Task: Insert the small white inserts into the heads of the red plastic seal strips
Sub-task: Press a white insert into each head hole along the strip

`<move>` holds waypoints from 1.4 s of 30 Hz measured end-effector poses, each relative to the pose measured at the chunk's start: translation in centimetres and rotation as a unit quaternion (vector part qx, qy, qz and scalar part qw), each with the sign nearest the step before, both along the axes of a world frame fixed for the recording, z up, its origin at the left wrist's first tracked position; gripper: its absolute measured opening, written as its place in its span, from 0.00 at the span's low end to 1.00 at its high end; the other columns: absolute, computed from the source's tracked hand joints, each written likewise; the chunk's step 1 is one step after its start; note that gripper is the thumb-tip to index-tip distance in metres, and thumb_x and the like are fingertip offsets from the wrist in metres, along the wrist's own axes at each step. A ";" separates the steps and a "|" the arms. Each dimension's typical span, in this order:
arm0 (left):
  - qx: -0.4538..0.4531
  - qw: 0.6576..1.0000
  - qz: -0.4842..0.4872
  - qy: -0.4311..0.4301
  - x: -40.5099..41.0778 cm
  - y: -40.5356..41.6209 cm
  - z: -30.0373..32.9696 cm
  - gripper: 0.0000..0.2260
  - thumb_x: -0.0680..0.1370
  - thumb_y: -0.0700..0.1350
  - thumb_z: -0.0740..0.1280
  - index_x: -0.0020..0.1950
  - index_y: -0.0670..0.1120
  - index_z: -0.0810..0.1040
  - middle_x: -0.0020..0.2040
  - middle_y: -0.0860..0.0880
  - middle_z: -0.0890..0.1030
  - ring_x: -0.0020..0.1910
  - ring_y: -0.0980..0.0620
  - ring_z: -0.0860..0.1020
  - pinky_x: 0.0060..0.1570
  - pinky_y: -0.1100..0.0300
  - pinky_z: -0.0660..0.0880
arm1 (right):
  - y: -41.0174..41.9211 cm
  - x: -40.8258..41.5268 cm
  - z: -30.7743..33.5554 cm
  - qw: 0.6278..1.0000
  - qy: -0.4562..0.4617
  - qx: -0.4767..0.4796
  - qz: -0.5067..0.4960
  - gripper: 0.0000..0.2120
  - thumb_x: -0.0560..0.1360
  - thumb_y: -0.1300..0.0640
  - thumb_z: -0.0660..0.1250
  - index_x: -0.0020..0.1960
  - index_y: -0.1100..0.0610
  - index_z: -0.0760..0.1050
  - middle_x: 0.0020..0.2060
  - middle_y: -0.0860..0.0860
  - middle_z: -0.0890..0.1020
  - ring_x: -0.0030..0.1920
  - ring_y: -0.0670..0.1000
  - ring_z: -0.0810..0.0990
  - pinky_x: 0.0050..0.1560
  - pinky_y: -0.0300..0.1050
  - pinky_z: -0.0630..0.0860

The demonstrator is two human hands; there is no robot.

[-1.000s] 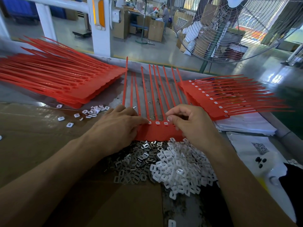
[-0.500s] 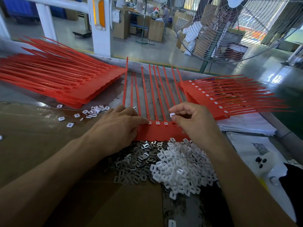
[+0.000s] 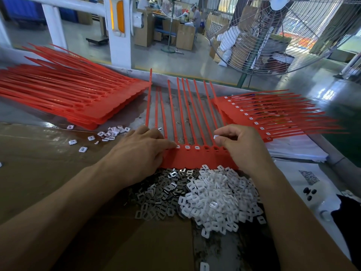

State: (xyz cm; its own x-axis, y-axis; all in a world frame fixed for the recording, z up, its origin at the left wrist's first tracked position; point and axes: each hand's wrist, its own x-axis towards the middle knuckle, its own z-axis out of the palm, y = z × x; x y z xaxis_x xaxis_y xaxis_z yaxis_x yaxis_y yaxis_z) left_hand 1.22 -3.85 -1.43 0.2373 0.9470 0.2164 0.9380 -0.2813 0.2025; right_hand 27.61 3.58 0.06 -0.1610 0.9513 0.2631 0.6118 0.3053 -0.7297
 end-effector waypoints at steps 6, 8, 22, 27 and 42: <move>-0.002 1.000 -0.001 -0.004 0.0 -0.1 0.1 0.20 0.83 0.52 0.57 0.74 0.66 0.67 0.66 0.60 0.72 0.65 0.55 0.65 0.68 0.52 0.65 | 0.4 0.2 -0.5 0.998 -0.049 -0.038 0.012 0.07 0.77 0.57 0.76 0.52 0.47 0.86 0.45 0.39 0.84 0.49 0.37 0.81 0.50 0.37 0.73; 0.001 1.000 -0.002 -0.004 0.0 -0.1 0.1 0.20 0.83 0.52 0.57 0.74 0.66 0.67 0.65 0.60 0.72 0.65 0.55 0.66 0.68 0.52 0.65 | 0.3 0.0 -0.5 0.997 -0.056 -0.041 0.026 0.07 0.76 0.57 0.76 0.52 0.47 0.86 0.46 0.39 0.84 0.49 0.37 0.80 0.49 0.34 0.72; -0.004 1.000 -0.002 -0.001 -0.1 0.1 -0.1 0.20 0.82 0.53 0.56 0.74 0.67 0.66 0.65 0.60 0.72 0.65 0.56 0.65 0.67 0.52 0.65 | 0.2 -0.6 -0.6 0.992 -0.098 -0.048 0.062 0.10 0.77 0.57 0.75 0.56 0.45 0.86 0.46 0.36 0.82 0.50 0.33 0.78 0.51 0.31 0.70; -0.001 1.000 -0.001 -0.001 -0.2 0.1 -0.2 0.19 0.82 0.53 0.56 0.73 0.67 0.67 0.65 0.60 0.72 0.65 0.56 0.66 0.67 0.53 0.65 | 0.2 -0.6 -0.7 0.990 -0.112 -0.051 0.070 0.12 0.79 0.56 0.73 0.60 0.44 0.85 0.45 0.34 0.80 0.48 0.32 0.76 0.49 0.28 0.68; 0.004 1.000 0.001 -0.001 -0.1 -0.1 0.1 0.20 0.82 0.52 0.57 0.74 0.66 0.67 0.65 0.59 0.73 0.65 0.54 0.67 0.68 0.53 0.65 | -0.7 -0.9 0.1 0.993 -0.113 -0.026 0.034 0.09 0.79 0.58 0.70 0.52 0.47 0.87 0.49 0.40 0.86 0.50 0.35 0.81 0.48 0.26 0.71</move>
